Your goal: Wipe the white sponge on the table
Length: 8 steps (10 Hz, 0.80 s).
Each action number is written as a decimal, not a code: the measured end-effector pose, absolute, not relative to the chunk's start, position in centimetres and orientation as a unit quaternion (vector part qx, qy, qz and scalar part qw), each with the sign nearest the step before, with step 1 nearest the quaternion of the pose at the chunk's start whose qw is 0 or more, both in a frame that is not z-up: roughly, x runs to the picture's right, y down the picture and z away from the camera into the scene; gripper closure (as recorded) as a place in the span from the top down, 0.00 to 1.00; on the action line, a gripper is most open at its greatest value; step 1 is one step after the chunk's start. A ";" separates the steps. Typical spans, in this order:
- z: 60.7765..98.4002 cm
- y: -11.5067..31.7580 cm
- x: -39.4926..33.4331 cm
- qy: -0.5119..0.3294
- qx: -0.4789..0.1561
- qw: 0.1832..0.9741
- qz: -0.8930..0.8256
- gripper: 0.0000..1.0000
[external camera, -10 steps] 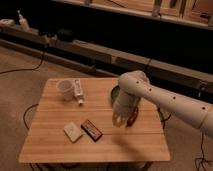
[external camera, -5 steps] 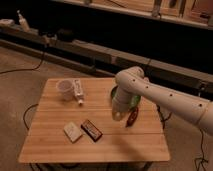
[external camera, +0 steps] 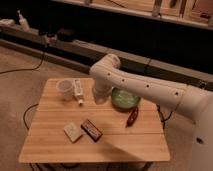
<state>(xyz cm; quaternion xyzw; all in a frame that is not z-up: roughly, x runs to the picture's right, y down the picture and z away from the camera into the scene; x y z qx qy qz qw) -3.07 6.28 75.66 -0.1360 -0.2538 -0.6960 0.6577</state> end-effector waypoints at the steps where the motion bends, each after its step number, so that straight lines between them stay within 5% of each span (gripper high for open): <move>1: 75.7 6.2 -3.3 -0.253 -0.133 0.655 -0.700 0.05; 4: 75.7 6.1 -3.3 -0.257 -0.130 0.652 -0.702 0.05; 8: 77.8 7.4 -11.0 -0.312 -0.087 0.548 -0.771 0.21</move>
